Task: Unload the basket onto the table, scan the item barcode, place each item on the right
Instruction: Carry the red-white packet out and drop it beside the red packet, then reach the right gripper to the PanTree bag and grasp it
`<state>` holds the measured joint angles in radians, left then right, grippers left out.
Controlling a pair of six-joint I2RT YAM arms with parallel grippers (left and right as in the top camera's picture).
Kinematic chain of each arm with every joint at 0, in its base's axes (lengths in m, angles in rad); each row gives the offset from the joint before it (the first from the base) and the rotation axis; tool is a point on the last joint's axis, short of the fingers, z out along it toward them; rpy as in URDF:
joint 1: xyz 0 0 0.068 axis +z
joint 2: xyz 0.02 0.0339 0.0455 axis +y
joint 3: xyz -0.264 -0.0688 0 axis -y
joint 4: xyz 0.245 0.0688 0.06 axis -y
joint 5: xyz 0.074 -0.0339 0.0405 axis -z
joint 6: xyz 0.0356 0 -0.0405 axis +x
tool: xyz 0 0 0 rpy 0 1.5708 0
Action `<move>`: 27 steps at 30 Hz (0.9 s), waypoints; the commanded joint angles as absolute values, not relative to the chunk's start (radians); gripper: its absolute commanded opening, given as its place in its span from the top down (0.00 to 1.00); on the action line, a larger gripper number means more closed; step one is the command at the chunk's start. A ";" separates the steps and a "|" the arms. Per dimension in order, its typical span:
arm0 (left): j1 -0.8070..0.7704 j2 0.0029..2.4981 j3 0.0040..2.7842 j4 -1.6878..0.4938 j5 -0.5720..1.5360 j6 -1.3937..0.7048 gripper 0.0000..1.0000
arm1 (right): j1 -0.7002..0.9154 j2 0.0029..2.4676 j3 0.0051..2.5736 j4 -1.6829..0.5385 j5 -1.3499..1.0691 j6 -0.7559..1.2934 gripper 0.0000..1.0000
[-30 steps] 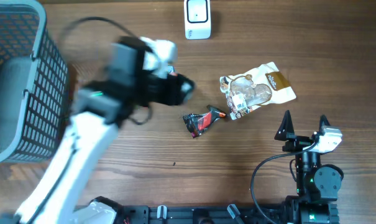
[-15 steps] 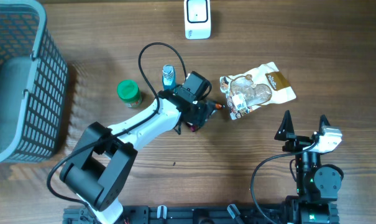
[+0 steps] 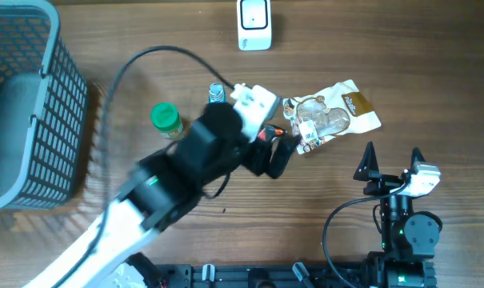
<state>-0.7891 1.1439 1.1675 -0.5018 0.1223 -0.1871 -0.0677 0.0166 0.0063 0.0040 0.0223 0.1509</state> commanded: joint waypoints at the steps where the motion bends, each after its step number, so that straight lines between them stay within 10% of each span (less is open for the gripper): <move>1: -0.751 0.984 1.198 -0.414 0.271 -0.163 0.00 | -0.065 0.014 0.006 0.007 0.009 0.131 0.00; 16: 0.084 0.857 1.478 -0.355 -0.364 -0.034 0.00 | -0.065 0.017 0.005 0.007 0.009 0.131 0.00; 27: 0.168 0.925 1.477 -0.410 -0.360 -0.033 0.00 | -0.065 0.017 0.006 0.017 0.097 0.060 0.00</move>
<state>0.1604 0.9298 1.4784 -0.4122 -0.3477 -0.0494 -0.0677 0.0166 0.0063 0.0082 0.0658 0.0902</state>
